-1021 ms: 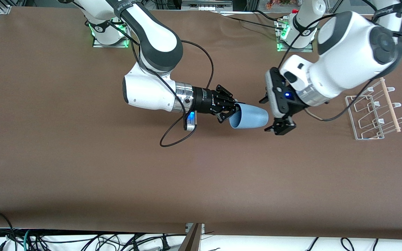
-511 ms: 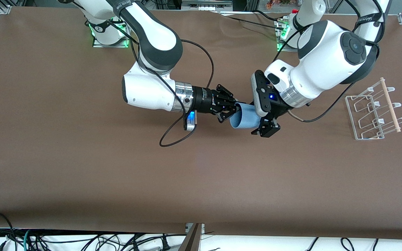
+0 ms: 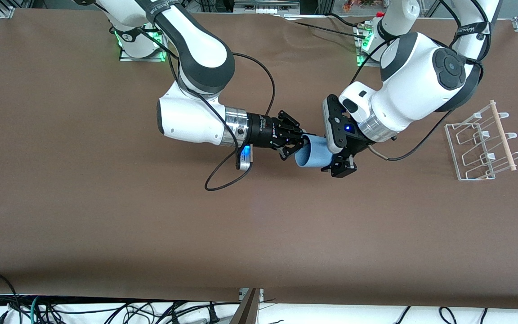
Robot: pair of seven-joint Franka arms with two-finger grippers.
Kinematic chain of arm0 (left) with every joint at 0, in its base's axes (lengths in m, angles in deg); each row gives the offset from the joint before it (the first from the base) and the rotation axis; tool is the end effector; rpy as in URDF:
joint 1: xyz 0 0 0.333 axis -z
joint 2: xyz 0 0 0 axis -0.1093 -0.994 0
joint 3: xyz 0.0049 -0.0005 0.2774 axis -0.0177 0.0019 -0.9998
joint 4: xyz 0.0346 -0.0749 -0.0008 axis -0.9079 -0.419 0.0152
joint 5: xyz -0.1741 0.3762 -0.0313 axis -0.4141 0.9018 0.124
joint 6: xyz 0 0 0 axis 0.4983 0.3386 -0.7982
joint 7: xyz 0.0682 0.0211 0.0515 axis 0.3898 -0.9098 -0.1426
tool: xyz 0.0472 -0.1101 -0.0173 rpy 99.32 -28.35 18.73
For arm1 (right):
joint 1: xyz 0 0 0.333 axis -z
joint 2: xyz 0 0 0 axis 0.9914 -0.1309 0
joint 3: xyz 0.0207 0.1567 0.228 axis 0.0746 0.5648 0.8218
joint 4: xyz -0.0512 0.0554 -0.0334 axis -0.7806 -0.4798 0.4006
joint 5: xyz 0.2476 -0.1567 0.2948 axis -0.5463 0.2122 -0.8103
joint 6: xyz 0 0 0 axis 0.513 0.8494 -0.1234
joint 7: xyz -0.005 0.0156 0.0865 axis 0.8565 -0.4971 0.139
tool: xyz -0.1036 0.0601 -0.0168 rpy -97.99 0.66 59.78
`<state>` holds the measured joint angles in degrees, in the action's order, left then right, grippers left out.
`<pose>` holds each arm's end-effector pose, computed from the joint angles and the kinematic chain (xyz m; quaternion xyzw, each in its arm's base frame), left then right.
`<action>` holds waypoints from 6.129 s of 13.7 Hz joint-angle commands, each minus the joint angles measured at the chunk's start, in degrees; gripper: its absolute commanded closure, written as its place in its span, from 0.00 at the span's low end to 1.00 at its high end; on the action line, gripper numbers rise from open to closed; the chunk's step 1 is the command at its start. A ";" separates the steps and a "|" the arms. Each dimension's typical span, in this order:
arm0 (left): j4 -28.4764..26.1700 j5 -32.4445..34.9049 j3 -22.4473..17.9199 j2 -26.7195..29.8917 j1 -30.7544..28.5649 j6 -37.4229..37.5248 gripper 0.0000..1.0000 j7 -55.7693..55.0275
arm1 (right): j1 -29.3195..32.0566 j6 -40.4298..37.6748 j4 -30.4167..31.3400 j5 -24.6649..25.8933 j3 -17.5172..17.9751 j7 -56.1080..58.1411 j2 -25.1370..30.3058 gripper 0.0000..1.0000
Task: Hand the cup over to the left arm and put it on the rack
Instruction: 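Close the left gripper on the cup held by the right gripper, then open the right gripper and withdraw while the left gripper carries the cup, then lower the cup into the wire rack with the left gripper, then open the left gripper and lift it away from the rack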
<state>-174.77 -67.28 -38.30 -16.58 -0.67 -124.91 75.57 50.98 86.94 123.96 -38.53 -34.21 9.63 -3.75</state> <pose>0.6210 -0.2969 0.4374 0.7142 -0.6675 0.1799 0.1091 0.5934 0.5158 0.4023 -0.6495 0.5148 0.3562 0.4316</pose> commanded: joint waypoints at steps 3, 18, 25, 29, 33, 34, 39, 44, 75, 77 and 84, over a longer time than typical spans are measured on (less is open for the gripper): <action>0.22 1.08 0.44 0.11 0.11 -0.13 1.00 -0.84 | 0.82 -0.82 -3.00 -0.03 -0.53 -0.22 -0.28 0.01; 2.78 40.31 -14.24 1.52 -8.05 22.63 1.00 0.04 | 12.78 -40.18 12.62 24.13 -15.89 24.33 24.75 0.01; -11.08 79.59 -14.41 -0.15 -10.97 21.94 1.00 -1.09 | 13.74 -43.45 21.77 57.06 -18.03 57.66 33.82 0.00; -14.80 96.32 -14.68 -3.65 -12.90 17.90 1.00 -6.37 | 21.44 -40.82 19.78 69.11 -12.18 67.44 31.72 0.00; -18.93 104.26 -15.46 -3.76 -13.07 17.46 1.00 -9.52 | 29.74 -41.34 15.54 73.28 -3.26 68.77 29.69 0.01; -20.15 105.83 -15.56 -3.93 -12.99 17.45 1.00 -11.54 | 29.57 -41.43 15.54 73.28 -3.26 69.12 29.78 0.00; -24.64 109.63 -15.91 -3.76 -12.99 17.63 1.00 -15.86 | 29.13 -39.85 20.01 71.79 -3.08 67.72 31.80 0.00; -28.51 109.27 -15.91 -3.32 -12.99 17.98 1.00 -20.44 | 26.15 -40.55 20.82 69.50 -6.67 67.37 33.64 0.00; -28.18 107.36 -16.26 -4.46 -11.50 19.46 0.00 -26.77 | 21.57 -43.19 20.38 69.67 -11.96 67.72 34.09 0.00; -24.40 100.87 -16.17 -3.93 -9.57 21.92 0.00 -26.59 | 21.57 -43.19 20.38 69.67 -11.96 67.72 34.09 0.00; -8.24 77.21 -6.25 -2.71 -8.42 29.14 0.00 -26.76 | 21.57 -43.01 20.38 69.59 -11.96 67.72 34.09 0.00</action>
<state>-187.67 14.37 -45.82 -19.55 -9.52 -97.11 48.46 73.02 43.25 143.23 30.41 -45.92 77.49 29.21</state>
